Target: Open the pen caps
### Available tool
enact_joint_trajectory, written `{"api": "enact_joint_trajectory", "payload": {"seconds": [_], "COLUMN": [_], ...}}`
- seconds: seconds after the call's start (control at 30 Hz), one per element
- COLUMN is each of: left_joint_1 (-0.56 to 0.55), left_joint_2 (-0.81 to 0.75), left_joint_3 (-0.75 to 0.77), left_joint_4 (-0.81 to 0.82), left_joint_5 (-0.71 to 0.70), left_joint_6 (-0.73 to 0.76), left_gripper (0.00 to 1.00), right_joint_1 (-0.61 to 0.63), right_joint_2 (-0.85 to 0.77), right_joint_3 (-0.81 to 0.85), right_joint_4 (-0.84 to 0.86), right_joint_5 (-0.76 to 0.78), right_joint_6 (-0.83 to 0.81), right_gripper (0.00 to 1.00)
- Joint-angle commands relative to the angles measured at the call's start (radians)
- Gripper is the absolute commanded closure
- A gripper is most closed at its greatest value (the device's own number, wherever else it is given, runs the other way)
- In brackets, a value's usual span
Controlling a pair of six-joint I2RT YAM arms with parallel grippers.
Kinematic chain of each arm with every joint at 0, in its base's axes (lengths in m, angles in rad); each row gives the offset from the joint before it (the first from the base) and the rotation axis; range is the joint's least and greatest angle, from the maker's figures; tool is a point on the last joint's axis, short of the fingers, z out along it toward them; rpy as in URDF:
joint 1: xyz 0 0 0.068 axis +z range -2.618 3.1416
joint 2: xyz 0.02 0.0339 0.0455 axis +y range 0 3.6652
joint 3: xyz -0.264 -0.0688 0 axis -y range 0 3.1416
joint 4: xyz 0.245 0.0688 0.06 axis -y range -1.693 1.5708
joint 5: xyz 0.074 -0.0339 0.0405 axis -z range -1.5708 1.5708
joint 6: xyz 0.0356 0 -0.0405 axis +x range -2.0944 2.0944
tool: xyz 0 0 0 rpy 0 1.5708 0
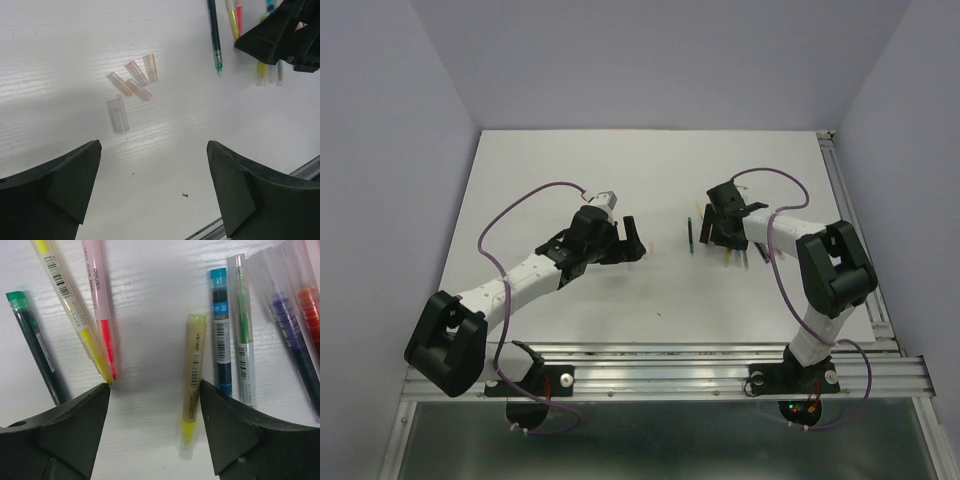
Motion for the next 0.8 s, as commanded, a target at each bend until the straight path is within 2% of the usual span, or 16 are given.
{"api": "enact_joint_trajectory", "payload": {"seconds": [0.0, 0.03, 0.27, 0.43, 0.5, 0.77], "left_joint_1": [0.002, 0.002, 0.002, 0.002, 0.002, 0.002], "left_joint_2": [-0.02, -0.018, -0.026, -0.027, -0.029, -0.032], "left_joint_3": [0.003, 0.006, 0.009, 0.015, 0.017, 0.017], "left_joint_4": [0.019, 0.019, 0.01, 0.001, -0.001, -0.001], "left_joint_5": [-0.004, -0.004, -0.012, -0.018, -0.022, -0.004], "left_joint_6": [0.012, 0.012, 0.01, 0.008, 0.008, 0.013], "left_gripper": [0.01, 0.01, 0.01, 0.01, 0.01, 0.01], "right_joint_1": [-0.013, -0.013, -0.016, -0.016, -0.018, -0.016], "right_joint_2": [0.007, 0.011, 0.034, 0.027, 0.014, -0.102], "right_joint_3": [0.028, 0.028, 0.018, -0.01, -0.024, -0.125], "right_joint_4": [0.033, 0.03, 0.01, 0.017, 0.029, 0.09], "right_joint_5": [0.02, 0.033, 0.098, 0.078, 0.064, -0.048], "right_joint_6": [0.011, 0.012, 0.034, 0.035, 0.035, -0.001], "right_gripper": [0.25, 0.31, 0.53, 0.69, 0.71, 0.91]}}
